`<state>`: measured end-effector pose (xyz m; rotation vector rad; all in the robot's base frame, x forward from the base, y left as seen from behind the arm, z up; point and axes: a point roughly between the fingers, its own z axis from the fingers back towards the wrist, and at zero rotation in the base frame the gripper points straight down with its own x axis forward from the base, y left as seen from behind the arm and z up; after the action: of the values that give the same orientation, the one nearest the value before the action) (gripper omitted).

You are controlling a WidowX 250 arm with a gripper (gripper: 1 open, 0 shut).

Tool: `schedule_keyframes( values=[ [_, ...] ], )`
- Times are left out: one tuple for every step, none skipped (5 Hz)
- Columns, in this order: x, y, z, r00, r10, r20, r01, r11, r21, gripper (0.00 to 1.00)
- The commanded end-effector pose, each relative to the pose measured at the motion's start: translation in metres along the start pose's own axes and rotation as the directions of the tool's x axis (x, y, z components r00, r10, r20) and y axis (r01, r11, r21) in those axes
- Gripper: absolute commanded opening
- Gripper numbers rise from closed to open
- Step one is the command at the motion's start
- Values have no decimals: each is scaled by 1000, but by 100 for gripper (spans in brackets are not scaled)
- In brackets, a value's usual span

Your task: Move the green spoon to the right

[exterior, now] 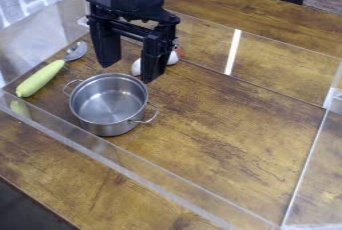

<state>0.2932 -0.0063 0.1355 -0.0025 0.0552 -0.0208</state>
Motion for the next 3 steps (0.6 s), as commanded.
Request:
schedule_keyframes(
  values=[
    [-1, 3, -14, 998, -39, -39, 39, 999, 0, 100],
    [-9, 36, -15, 999, -21, -38, 21, 1000, -2, 100],
    [-9, 84, -16, 1000, -2, -24, 2, 1000, 11, 100]
  ],
)
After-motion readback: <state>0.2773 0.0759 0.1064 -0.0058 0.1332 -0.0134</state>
